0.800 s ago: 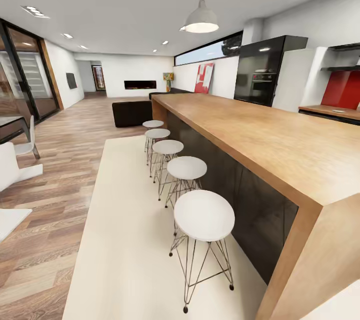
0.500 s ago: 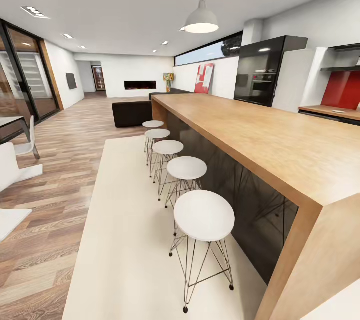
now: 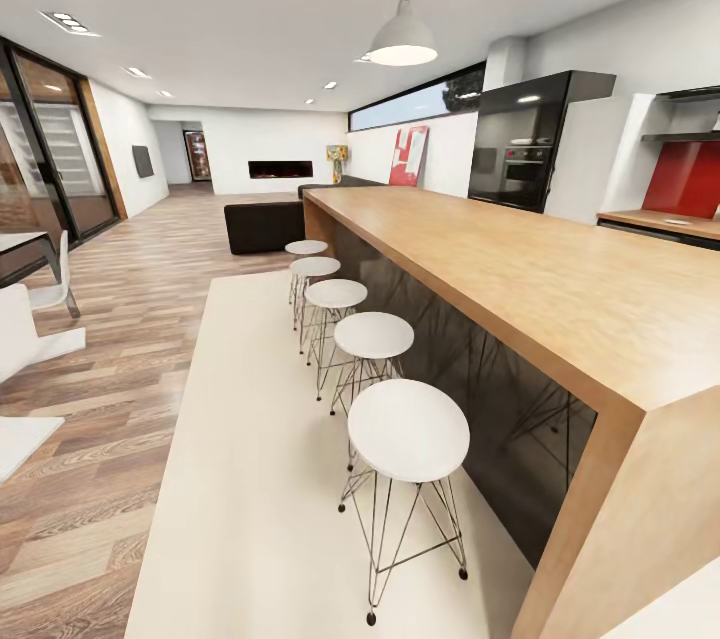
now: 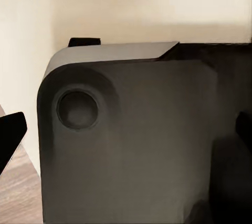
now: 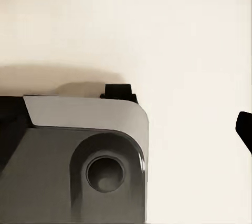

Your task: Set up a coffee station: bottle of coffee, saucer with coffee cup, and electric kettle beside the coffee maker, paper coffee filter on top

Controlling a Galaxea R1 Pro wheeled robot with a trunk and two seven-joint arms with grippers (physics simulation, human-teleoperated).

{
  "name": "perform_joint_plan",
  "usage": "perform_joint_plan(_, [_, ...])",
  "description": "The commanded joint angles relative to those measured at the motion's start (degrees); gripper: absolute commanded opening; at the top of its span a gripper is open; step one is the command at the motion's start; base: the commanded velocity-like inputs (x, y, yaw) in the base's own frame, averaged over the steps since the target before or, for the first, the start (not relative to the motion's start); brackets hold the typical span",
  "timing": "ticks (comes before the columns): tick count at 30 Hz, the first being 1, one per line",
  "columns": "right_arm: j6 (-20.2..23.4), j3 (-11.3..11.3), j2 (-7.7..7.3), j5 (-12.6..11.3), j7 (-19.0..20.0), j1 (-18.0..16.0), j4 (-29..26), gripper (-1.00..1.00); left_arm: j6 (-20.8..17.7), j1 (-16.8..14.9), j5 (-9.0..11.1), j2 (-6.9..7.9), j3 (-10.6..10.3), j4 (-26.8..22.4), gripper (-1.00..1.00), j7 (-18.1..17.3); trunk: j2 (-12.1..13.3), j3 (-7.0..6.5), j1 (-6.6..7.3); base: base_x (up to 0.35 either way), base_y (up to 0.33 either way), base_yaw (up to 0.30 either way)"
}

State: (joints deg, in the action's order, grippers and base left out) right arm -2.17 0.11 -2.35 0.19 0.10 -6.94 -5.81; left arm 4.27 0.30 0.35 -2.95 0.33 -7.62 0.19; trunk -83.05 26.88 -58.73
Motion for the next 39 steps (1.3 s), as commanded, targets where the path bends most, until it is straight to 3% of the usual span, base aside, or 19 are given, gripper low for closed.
perform_joint_plan(1, [-0.5,0.0,-0.13,0.0,0.0,-0.4,-0.3,1.0,0.4,0.0,0.0,-0.07,0.2,-0.4,1.0,0.1,0.0,0.05,0.0,0.0,0.0,0.0])
perform_joint_plan(2, [-5.3,-0.1,-0.18,0.0,0.0,-1.1,-0.9,1.0,1.7,0.0,0.0,-0.08,0.2,-8.7,1.0,0.1,0.0,0.05,0.0,0.0,0.0,0.0])
perform_joint_plan(16, [-6.1,-0.1,-0.47,-0.4,0.0,-1.1,-0.9,1.0,2.1,0.0,0.1,-0.21,0.5,-9.0,1.0,0.1,0.0,0.05,0.0,-0.006,0.0,-0.162])
perform_joint_plan(28, [-6.1,-0.1,-0.51,-0.5,0.0,-1.1,-0.9,1.0,2.1,0.0,0.0,-0.22,0.4,-8.9,1.0,0.1,0.0,0.05,0.0,-0.262,0.0,-0.14])
perform_joint_plan(39, [-7.5,-0.1,-0.55,-0.5,0.1,-1.1,-0.7,1.0,2.1,0.0,0.1,-0.22,0.4,-8.9,1.0,0.1,0.0,0.05,0.0,-0.031,0.0,-0.228])
